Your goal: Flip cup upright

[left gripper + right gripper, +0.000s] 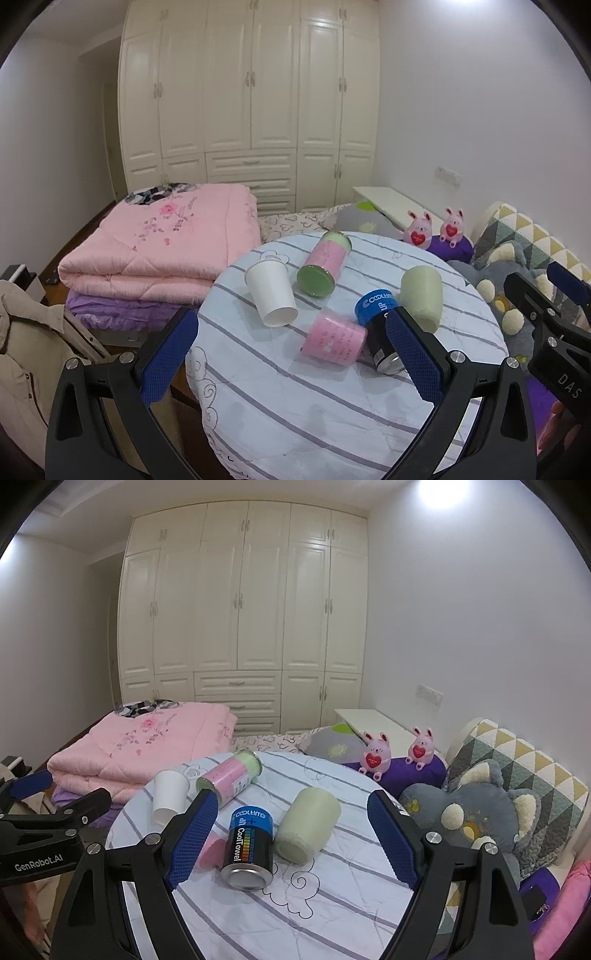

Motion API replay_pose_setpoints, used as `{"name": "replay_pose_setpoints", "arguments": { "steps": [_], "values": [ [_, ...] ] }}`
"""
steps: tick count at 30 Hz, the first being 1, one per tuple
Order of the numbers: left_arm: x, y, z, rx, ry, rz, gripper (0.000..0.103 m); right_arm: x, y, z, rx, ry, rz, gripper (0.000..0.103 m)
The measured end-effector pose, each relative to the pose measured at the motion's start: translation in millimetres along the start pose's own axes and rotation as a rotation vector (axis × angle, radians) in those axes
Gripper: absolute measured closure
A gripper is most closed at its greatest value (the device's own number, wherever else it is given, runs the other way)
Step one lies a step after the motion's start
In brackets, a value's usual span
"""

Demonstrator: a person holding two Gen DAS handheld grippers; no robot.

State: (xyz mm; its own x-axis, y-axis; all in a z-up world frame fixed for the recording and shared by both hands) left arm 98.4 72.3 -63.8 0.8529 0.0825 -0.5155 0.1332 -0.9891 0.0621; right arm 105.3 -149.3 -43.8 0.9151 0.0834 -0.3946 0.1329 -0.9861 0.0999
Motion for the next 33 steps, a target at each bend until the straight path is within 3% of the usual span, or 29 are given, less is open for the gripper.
{"name": "replay_pose_setpoints", "arguments": {
  "steps": [17,25,33],
  "values": [
    [37,-11,2,-0.027,-0.08,-0.018,0.0,38,-7,8,0.011,-0.105,-0.042,0.019],
    [58,-37,16,-0.08,-0.155,-0.061,0.0,67,-37,19,-0.069,-0.182,-0.137,0.019],
    [72,-56,26,-0.138,-0.195,-0.071,0.0,105,-70,26,-0.21,-0.309,-0.334,0.019]
  ]
}}
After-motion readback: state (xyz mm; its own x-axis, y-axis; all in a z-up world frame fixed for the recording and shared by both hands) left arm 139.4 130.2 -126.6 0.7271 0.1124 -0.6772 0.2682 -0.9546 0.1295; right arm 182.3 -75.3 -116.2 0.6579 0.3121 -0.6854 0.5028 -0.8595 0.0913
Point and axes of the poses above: each gripper's, at about its wrist camera, not at the fingertips, and x roughly the way its jaws point, y to its right, z to its underside, the point moved 4 cm from there along x, roughly the way its jaws point, and after that the axes turned 2 degrees about -x, right-handed, at the moved point
